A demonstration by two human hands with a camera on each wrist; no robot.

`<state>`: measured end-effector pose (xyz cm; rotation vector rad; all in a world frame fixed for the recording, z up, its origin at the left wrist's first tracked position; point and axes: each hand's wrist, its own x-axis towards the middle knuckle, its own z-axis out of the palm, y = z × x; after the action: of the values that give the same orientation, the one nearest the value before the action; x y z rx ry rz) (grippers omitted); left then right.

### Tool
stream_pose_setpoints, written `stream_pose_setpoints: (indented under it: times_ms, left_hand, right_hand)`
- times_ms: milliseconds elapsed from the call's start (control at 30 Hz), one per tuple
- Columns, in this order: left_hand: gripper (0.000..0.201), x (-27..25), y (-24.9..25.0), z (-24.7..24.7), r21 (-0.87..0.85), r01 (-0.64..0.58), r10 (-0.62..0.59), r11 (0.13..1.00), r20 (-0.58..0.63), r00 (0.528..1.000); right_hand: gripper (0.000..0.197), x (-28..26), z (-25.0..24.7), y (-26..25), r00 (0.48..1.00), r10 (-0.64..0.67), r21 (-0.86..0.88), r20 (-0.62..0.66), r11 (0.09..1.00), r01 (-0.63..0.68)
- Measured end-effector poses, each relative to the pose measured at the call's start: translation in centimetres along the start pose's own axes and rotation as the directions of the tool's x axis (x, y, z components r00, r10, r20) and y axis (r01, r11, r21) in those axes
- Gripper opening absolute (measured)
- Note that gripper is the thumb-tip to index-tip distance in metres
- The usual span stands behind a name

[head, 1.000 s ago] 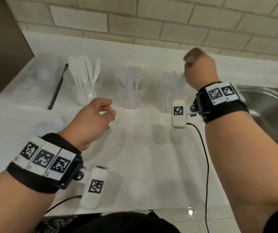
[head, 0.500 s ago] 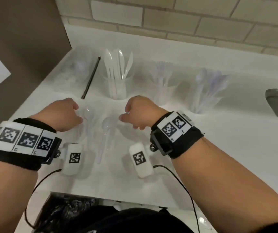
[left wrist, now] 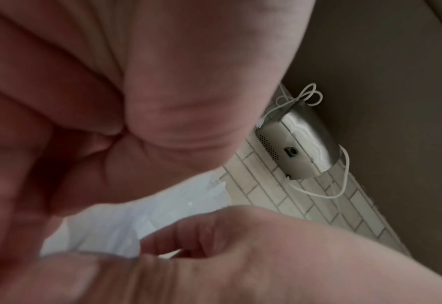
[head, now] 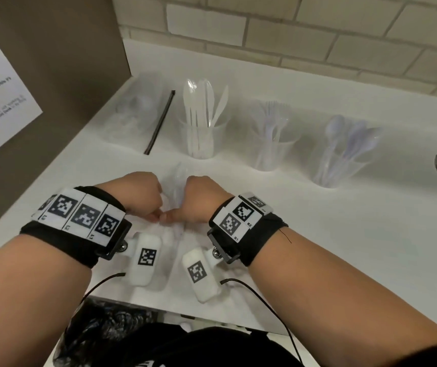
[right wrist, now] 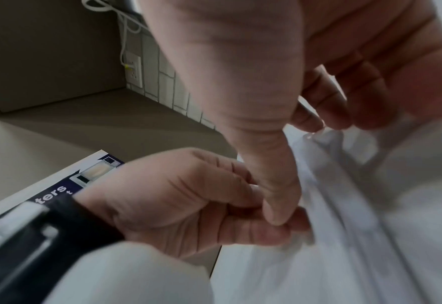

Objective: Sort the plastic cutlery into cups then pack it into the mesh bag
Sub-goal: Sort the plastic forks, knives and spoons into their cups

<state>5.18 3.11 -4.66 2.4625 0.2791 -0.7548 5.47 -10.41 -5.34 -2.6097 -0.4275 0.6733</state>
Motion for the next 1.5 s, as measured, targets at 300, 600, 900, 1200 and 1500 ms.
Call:
stream_pose_setpoints:
  times_ms: [300,600,900,1200,1500]
  left_hand:
    - [0.040,-0.4,2.2,1.1,-0.179,-0.066,0.104,0.982,0.211,0.972]
    - [0.077,0.3,3.1,1.2,-0.060,-0.112,0.108,0.992,-0.070,0.992]
    - [0.065,-0.2,4.1,2.3,0.063,-0.329,0.321,0.942,0.109,0.941]
    - [0.028,0.6,3.0,1.6,-0.744,-0.314,0.047,0.589,-0.356,0.933]
    - [0.058,-0.7,5.5,3.4,-0.953,0.269,0.409,0.141,0.304,0.861]
  right_hand:
    - [0.041,0.0,-0.4,0.9,0.988,0.148,-0.134,-0.048,0.979,-0.154]
    - [0.038,-1.9,-0.9,2.1,0.978,0.170,-0.253,-0.120,0.948,-0.196]
    - [0.044,-1.5,-0.5,2.9,0.945,0.306,-0.086,-0.116,0.945,-0.316]
    - [0.025,-2.4,-3.5,4.5,0.975,0.128,0.184,-0.183,0.978,-0.094]
    - [0.021,-3.5,-6.3,2.8,0.847,-0.043,0.844,-0.530,0.076,0.531]
